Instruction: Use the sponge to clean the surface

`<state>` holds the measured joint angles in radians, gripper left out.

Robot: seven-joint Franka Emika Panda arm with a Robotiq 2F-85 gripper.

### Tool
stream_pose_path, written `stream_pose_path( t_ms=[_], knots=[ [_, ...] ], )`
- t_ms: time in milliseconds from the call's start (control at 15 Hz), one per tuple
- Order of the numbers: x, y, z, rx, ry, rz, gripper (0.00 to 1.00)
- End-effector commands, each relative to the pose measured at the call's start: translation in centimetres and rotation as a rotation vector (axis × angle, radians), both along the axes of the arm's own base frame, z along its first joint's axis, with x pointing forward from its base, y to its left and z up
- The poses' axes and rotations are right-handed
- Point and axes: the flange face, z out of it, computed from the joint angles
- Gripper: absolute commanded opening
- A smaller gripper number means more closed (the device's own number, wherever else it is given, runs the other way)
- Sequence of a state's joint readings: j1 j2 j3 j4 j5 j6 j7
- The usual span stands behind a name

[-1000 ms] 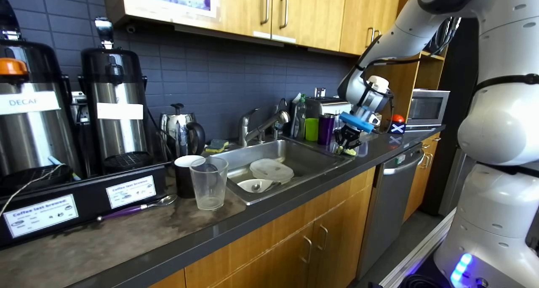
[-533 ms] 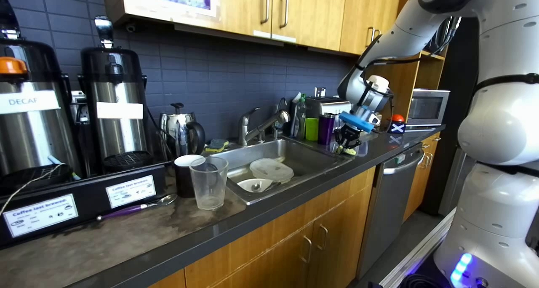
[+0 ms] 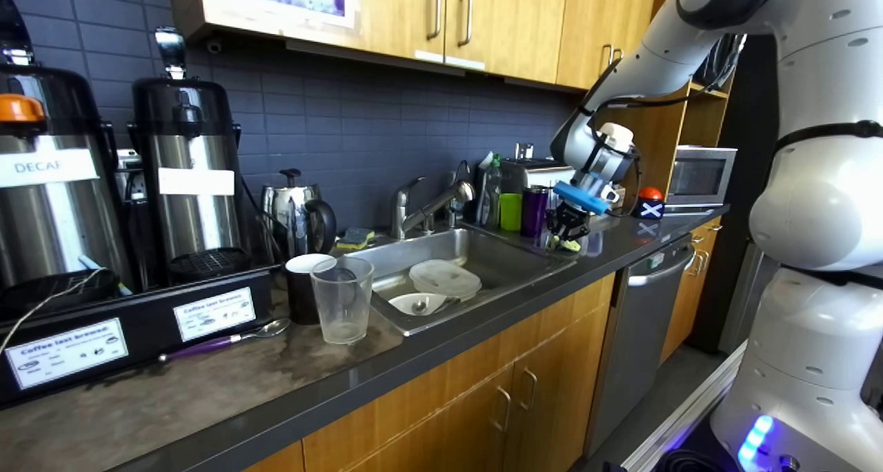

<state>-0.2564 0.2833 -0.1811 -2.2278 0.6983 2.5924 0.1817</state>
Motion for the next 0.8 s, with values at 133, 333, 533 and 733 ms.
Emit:
stream_pose_path(
  t_ms=[133, 333, 533, 733],
  knots=[
    [0.5, -3.9, 0.1, 0.006, 0.005, -0.058, 0.03],
    [-0.3, -5.8, -0.1, 0.014, 0.013, -0.098, 0.03],
    [-1.1, -6.5, -0.8, 0.028, 0.032, -0.110, 0.03],
    [-1.0, -5.0, -1.4, 0.041, 0.049, -0.064, 0.03]
  ],
)
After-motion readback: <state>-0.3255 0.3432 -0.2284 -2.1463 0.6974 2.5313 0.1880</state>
